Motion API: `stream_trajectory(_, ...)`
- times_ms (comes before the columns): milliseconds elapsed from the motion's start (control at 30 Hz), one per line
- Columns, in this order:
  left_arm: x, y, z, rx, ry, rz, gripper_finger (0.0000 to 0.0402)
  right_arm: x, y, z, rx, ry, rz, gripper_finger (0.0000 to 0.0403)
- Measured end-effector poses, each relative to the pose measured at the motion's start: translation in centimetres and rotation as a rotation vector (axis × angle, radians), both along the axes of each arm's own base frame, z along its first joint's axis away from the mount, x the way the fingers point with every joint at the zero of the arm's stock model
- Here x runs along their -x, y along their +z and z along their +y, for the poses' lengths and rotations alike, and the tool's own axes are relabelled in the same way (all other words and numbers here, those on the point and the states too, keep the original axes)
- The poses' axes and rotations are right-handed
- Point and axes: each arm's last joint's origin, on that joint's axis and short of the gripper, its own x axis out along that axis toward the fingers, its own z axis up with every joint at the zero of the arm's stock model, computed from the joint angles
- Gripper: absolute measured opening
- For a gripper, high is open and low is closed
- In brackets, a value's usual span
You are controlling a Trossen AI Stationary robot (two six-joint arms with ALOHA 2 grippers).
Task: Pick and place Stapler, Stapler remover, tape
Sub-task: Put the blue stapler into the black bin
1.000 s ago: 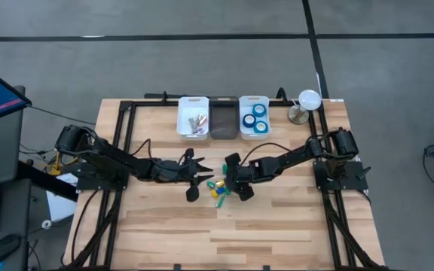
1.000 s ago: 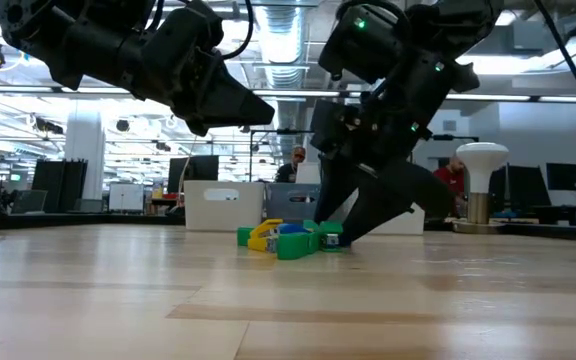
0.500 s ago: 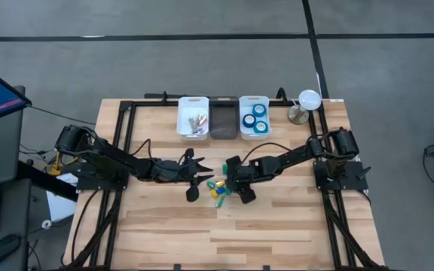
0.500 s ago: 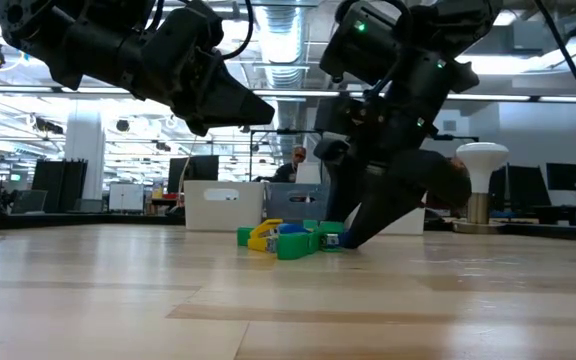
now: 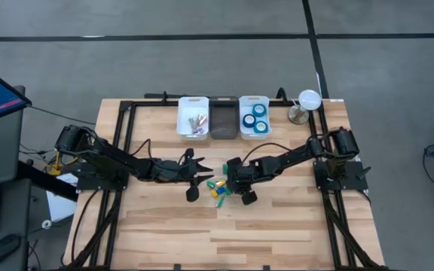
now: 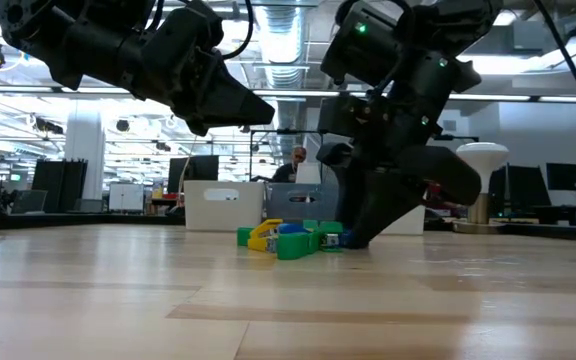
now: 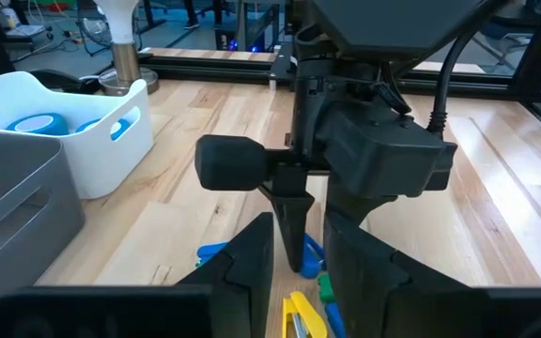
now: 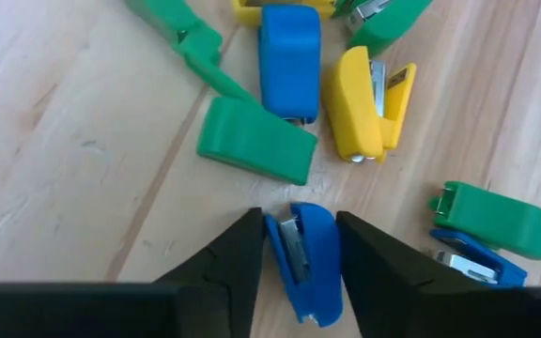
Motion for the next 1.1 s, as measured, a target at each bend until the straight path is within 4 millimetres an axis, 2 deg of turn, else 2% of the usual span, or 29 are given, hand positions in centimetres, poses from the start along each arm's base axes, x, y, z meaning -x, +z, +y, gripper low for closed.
stream_trajectory(200,0.0,0.0,0.0,0.000,0.000,0.000,0.0088,0.0,0.0,0.0,0.005,-0.002,0.004,0.0101)
stream_trajectory(467,0.0,0.0,0.0,0.000,0.000,-0.001,0.0088,-0.6,0.7,0.1,0.017,-0.002,0.011,0.0100)
stream_trajectory(900,0.0,0.0,0.0,0.002,0.001,-0.001,0.0088,-1.8,3.2,-0.7,0.138,-0.011,0.049,0.0101)
stream_trajectory(1100,0.0,0.3,0.0,0.049,0.013,-0.021,0.0088,-2.7,5.5,-1.7,0.185,-0.055,0.059,0.0101)
